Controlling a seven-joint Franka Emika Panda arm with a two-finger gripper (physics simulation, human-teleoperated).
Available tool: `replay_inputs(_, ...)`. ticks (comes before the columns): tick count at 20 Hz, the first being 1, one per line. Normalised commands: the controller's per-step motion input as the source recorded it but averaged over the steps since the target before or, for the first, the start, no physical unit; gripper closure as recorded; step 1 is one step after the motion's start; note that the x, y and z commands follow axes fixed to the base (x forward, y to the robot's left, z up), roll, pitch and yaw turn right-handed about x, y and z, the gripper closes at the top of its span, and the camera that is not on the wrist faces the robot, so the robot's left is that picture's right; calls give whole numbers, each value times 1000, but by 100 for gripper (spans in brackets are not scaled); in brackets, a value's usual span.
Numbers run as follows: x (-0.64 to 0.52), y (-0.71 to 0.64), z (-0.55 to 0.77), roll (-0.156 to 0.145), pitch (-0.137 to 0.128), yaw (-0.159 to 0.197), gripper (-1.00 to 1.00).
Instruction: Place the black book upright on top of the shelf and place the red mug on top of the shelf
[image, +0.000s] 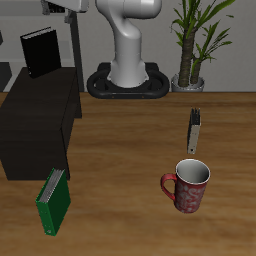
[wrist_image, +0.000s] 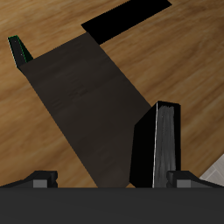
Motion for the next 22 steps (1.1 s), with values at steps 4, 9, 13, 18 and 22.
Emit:
replay_inputs(4, 251, 998, -60, -46, -25, 318, -100)
replay_inputs(9, 319, 918, -79, 17, 9, 214, -100)
replay_inputs(13, 327, 813, -96, 13, 14, 162, -100)
replay_inputs(18, 296, 386, -131, -81, -58, 107, -100)
replay_inputs(22, 587, 556, -282, 20, 98, 37, -100)
